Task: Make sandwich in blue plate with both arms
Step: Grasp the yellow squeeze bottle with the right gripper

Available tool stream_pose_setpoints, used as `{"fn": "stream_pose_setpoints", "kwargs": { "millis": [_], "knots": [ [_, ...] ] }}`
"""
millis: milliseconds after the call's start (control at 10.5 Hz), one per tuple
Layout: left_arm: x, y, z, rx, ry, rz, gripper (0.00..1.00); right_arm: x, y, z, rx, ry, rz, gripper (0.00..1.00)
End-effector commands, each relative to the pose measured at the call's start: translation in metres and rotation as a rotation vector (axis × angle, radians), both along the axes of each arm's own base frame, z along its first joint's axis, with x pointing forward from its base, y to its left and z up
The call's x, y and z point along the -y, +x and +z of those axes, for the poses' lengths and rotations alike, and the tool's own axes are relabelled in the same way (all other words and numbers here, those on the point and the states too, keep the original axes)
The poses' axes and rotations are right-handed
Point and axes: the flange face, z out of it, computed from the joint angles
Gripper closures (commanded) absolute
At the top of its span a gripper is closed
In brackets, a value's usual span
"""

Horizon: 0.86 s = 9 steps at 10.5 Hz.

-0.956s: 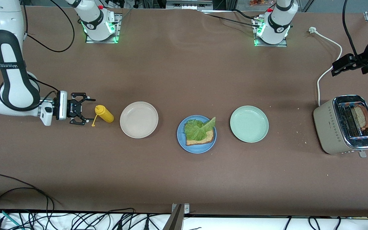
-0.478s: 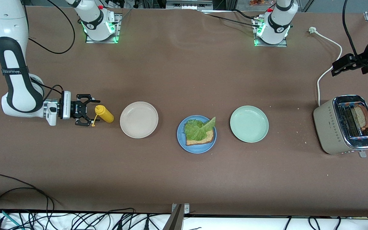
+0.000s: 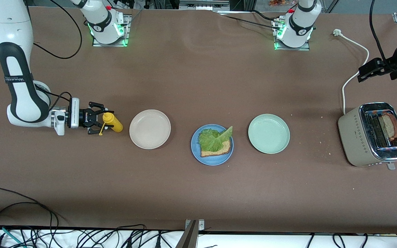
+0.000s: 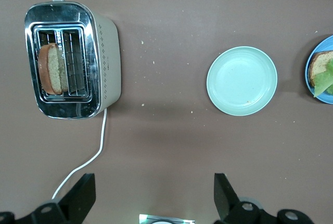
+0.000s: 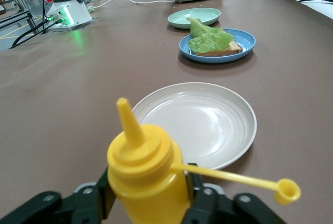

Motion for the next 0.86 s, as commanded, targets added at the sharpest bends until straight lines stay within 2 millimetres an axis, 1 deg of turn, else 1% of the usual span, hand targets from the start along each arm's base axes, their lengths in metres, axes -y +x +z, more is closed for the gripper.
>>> {"fn": "stream_pose_setpoints", "kwargs": {
  "millis": [0,96,191,287,383,478,574,765],
  "knots": [
    [-0.001,0.002,0.005,0.004,0.023,0.007,0.00,-0.007,0.001,-0.002,-0.003,0.014,-0.003,0.81],
    [-0.001,0.002,0.005,0.004,0.023,0.007,0.00,-0.012,0.002,0.000,-0.052,0.001,-0.024,0.85],
    [-0.001,0.002,0.005,0.004,0.023,0.007,0.00,-0.018,0.004,0.004,-0.139,-0.030,-0.057,0.85],
    [-0.001,0.002,0.005,0.004,0.023,0.007,0.00,-0.020,0.012,0.011,-0.204,-0.114,-0.071,0.85],
    [-0.001,0.002,0.005,0.004,0.023,0.007,0.00,-0.035,0.023,0.026,-0.270,-0.188,-0.071,0.85],
    [-0.003,0.002,0.005,0.004,0.023,0.010,0.00,-0.041,0.033,0.043,-0.329,-0.285,-0.083,0.85],
    [-0.003,0.002,0.005,0.004,0.023,0.010,0.00,-0.058,0.045,0.064,-0.369,-0.382,-0.094,0.85],
    [-0.003,0.002,0.005,0.004,0.023,0.010,0.00,-0.096,0.069,0.112,-0.396,-0.542,-0.152,0.84]
  ]
}}
